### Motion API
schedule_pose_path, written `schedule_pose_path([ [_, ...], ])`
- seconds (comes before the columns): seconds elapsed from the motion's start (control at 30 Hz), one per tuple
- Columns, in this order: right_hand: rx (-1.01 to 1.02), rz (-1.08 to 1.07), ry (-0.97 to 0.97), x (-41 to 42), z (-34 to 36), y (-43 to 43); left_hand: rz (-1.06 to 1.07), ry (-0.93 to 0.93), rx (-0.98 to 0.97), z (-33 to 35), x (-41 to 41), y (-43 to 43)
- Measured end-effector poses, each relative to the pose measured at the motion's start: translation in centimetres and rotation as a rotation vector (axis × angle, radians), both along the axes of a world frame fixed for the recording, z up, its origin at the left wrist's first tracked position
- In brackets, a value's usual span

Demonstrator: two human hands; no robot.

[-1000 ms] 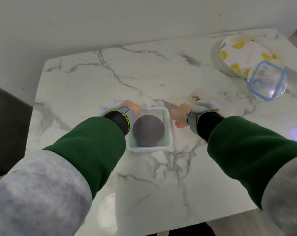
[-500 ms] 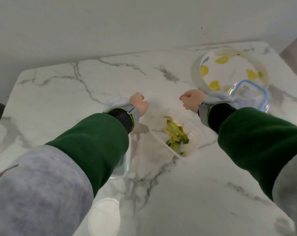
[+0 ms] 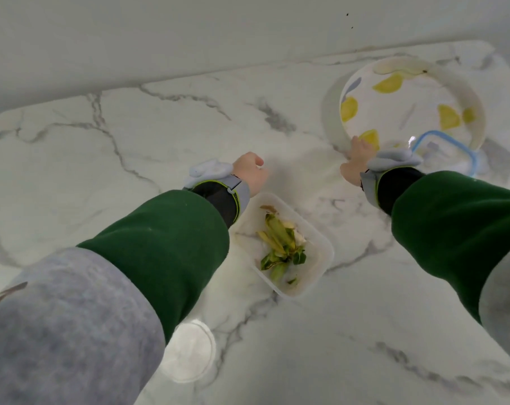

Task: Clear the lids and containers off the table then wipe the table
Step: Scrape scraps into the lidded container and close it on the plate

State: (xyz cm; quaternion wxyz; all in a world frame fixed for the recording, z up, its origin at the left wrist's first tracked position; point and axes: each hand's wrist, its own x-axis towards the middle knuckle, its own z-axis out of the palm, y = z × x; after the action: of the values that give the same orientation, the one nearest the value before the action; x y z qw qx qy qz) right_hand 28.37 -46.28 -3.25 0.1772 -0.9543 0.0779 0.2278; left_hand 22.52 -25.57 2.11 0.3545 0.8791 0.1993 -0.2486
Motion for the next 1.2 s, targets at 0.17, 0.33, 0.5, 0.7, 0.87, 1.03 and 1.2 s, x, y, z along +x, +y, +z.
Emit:
schedule_pose_path([
  [0.17, 0.018, -0.008, 0.028, 0.2, -0.8, 0.4, 0.013, 0.02, 0.013, -0.7, 0.1, 0.4],
  [0.33, 0.109, 0.05, 0.098, -0.3, -0.3, 3.0, -0.028, 0.08, 0.068, -0.4, -0.8, 1.2],
  [0.5, 0.246, 0.14, 0.198, -2.2, 0.5, 7.7, -0.141, 0.237, 0.128, -0.3, -3.4, 2.5],
  [0.7, 0.409, 0.128, 0.219, -6.3, 0.3, 10.5, -0.169, 0.236, 0.097, -0.6, -6.8, 3.9],
  [0.87, 0.442, 0.0, 0.19, -8.2, 0.9, 11.7, -0.207, 0.197, 0.124, 0.0, -8.2, 4.9],
  [1.03, 0.432, 0.012, 0.171, -9.8, 1.1, 12.2, -0.173, 0.156, 0.081, 1.6, -8.6, 6.9],
  [1.2, 0.446, -0.069, 0.245, -11.4, 1.5, 13.8, -0.209, 0.154, 0.101, 2.5, -9.9, 8.3],
])
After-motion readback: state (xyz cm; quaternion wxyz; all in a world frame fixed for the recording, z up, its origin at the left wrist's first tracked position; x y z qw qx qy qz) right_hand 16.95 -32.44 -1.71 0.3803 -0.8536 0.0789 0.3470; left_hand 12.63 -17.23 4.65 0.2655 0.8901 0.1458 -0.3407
